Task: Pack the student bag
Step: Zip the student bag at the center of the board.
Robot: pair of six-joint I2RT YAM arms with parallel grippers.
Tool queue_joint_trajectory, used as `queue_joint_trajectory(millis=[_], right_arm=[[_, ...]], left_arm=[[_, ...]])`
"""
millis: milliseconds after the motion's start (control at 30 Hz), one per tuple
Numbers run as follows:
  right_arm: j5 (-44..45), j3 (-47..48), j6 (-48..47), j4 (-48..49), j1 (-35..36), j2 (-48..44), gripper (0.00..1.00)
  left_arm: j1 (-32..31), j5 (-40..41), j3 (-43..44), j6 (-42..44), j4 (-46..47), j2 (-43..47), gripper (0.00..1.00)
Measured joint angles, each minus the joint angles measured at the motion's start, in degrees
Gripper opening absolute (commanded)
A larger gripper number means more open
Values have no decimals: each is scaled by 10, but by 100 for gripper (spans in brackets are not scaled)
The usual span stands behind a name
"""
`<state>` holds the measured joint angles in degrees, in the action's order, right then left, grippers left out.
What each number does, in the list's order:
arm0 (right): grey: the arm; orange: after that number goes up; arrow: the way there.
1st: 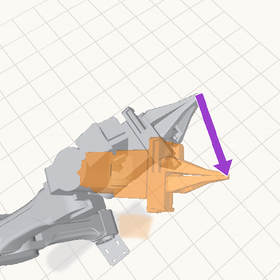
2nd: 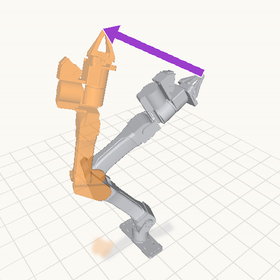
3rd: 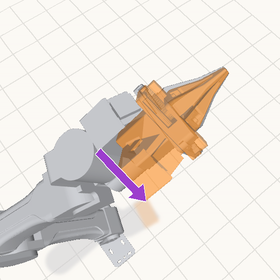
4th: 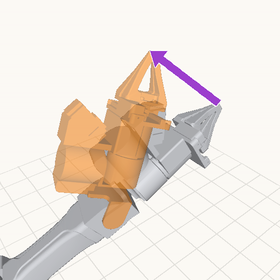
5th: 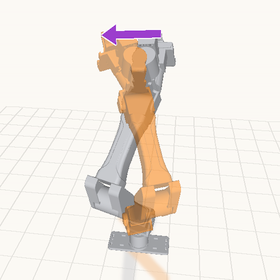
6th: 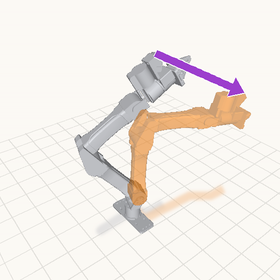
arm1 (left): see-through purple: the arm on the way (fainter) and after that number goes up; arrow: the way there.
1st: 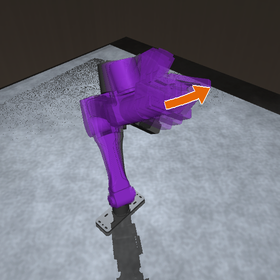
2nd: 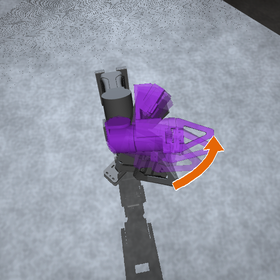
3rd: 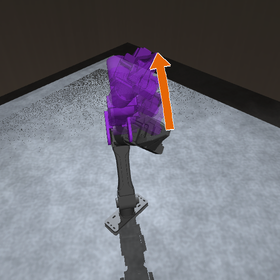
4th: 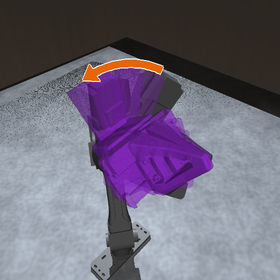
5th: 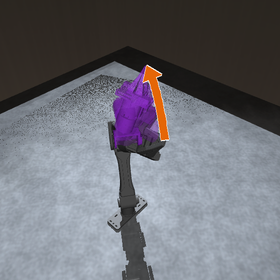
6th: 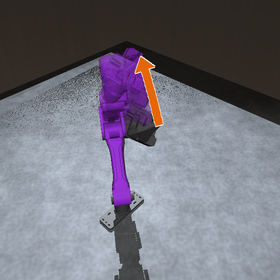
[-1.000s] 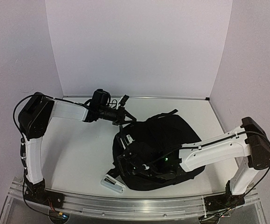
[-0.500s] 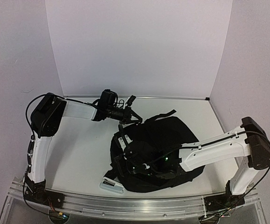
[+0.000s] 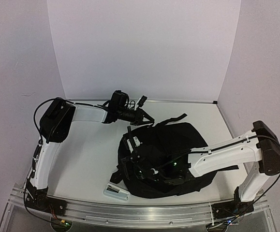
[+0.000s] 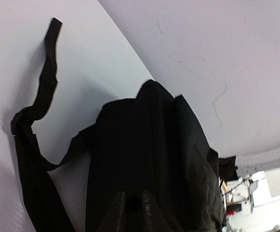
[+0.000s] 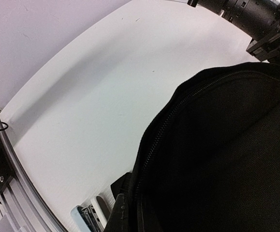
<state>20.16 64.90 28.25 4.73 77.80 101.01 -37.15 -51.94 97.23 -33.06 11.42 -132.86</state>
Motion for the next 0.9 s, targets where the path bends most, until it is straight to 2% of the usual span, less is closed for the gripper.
queue_joint_trajectory(millis=[33,133,267,400,567,667,733,900], right_arm=[[4,-3,7,0,1,-5,0],[35,-4,31,-13,11,-19,0],[81,-4,62,-30,14,-36,0],[111,2,74,-34,4,-43,0],[114,42,80,-55,-33,-30,0],[112,78,79,-61,-53,-3,0],[105,120,77,-65,-73,36,0],[82,208,68,-69,-106,127,1]], left_arm=[[0,12,4,-4,1,0,44],[3,40,10,5,-7,3,67],[10,88,-19,29,-51,43,81],[24,156,-67,47,-103,141,92],[56,245,-130,45,-136,307,94],[70,286,-164,35,-147,365,95],[79,335,-228,15,-153,422,96],[78,389,-393,-57,-146,512,96]])
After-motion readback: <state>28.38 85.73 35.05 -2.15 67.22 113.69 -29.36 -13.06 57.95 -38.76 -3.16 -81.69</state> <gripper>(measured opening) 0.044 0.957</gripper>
